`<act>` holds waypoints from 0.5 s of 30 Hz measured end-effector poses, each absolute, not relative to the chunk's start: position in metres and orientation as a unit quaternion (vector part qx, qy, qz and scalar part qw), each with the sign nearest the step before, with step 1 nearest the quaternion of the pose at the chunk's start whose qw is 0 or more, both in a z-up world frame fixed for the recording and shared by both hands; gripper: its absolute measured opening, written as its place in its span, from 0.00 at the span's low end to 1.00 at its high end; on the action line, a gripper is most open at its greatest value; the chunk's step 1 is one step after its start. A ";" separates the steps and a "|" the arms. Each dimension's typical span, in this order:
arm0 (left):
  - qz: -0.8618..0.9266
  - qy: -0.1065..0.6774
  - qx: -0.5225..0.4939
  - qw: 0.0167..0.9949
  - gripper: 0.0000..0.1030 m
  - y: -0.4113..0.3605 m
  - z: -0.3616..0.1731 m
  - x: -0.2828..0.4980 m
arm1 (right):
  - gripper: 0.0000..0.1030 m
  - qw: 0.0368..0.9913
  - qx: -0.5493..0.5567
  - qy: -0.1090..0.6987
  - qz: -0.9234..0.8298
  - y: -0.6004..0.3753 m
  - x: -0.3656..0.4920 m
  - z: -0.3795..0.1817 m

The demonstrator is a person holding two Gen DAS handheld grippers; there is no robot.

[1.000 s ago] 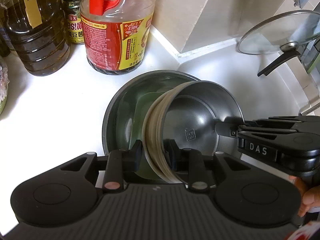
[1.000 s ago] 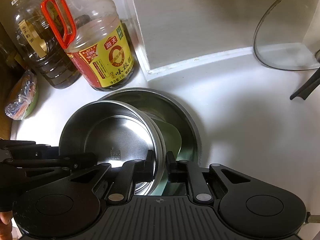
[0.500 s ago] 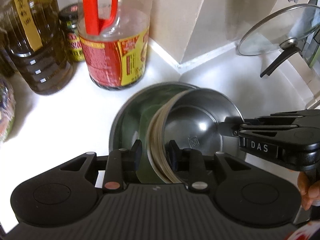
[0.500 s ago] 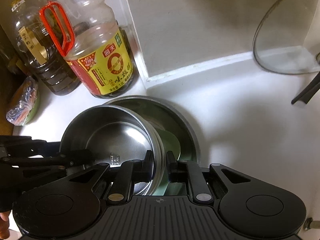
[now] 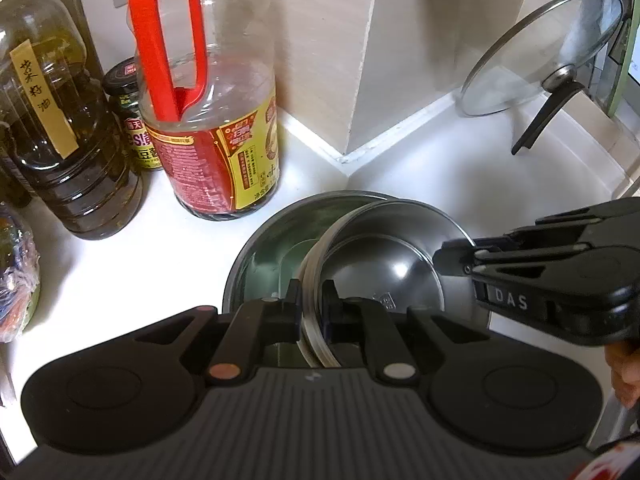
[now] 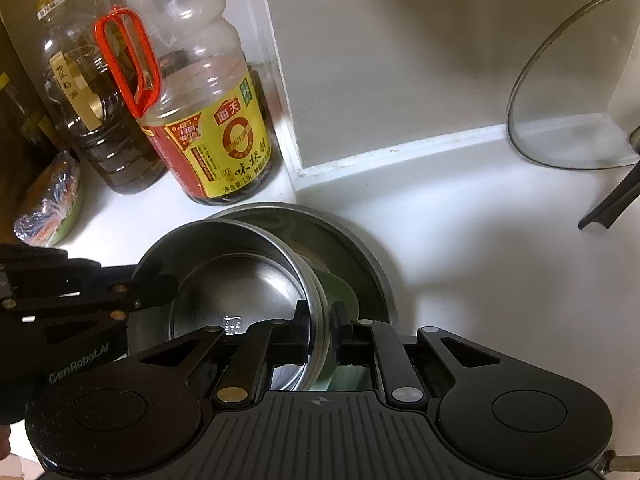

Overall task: Organize plates and bowls
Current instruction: 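Lower the stack onto the green plate inside the steel basin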

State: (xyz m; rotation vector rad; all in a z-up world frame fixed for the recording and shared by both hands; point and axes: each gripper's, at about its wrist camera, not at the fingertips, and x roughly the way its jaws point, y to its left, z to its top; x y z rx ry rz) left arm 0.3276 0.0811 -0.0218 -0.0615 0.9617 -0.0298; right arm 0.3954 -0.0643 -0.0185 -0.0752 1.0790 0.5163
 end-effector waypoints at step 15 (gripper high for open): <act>-0.050 0.451 -0.015 0.891 0.09 0.079 -0.028 0.344 | 0.11 0.825 0.010 0.533 0.189 -0.073 0.387 -0.017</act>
